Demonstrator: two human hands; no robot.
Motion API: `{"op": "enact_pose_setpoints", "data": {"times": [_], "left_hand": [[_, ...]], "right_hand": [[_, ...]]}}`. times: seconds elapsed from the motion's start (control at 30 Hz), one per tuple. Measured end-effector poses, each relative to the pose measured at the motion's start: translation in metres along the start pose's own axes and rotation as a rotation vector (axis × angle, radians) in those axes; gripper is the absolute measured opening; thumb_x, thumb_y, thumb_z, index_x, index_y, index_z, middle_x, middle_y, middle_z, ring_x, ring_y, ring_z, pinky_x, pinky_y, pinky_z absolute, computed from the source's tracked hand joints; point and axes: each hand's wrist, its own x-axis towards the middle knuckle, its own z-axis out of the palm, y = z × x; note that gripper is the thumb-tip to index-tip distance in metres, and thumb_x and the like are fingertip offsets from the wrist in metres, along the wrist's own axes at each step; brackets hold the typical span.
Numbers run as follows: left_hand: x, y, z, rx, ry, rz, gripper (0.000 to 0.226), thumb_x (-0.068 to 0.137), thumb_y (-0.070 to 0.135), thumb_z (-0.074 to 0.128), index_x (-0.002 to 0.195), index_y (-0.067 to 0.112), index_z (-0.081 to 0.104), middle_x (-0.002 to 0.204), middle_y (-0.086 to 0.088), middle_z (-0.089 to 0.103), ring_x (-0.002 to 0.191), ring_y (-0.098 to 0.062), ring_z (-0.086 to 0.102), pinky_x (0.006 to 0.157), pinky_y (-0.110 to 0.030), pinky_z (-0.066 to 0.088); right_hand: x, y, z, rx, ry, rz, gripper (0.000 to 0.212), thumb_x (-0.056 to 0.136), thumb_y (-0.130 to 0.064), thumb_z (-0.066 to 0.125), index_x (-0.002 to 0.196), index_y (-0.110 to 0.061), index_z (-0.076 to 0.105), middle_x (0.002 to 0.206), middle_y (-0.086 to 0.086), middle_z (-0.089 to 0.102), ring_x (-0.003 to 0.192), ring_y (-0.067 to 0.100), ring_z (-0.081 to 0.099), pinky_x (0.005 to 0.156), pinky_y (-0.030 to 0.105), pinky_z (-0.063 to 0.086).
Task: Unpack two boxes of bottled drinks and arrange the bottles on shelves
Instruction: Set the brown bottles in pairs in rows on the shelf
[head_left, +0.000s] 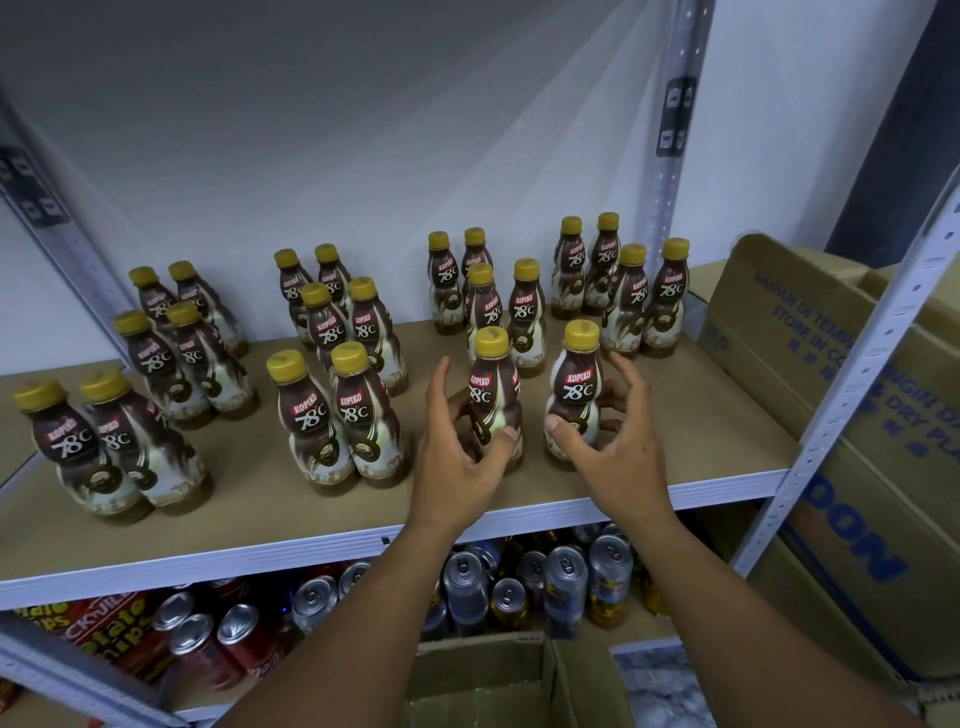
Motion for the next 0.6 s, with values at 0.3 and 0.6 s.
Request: {"op": "enact_pose_setpoints", "data": {"times": [0.3,0.6], "left_hand": [[0.0015,-0.0034,0.0020,-0.008,0.001,-0.004,0.097,0.089,0.012,0.077,0.161,0.034,0.015,0.125,0.012,0.066,0.118,0.001,0.061,0.095,-0.016,0.048],[0.0032,0.0005,0.0001,0.019,-0.009,-0.036,0.111,0.078,0.032,0.090,0.159,0.042,0.015,0.111,0.060,0.048,0.111,0.024,0.052,0.087,-0.003,0.041]], "right_hand": [[0.0010,0.0027,0.0009,0.011,-0.019,-0.022,0.090,0.079,-0.025,0.087,0.147,-0.045,0.031,0.123,-0.026,0.054,0.108,-0.009,0.057,0.085,0.017,0.051],[0.0008,0.0043,0.0002,-0.006,-0.017,-0.003,0.088,0.078,-0.030,0.085,0.145,-0.049,0.032,0.126,-0.020,0.056,0.112,0.000,0.059,0.092,0.039,0.057]]}}
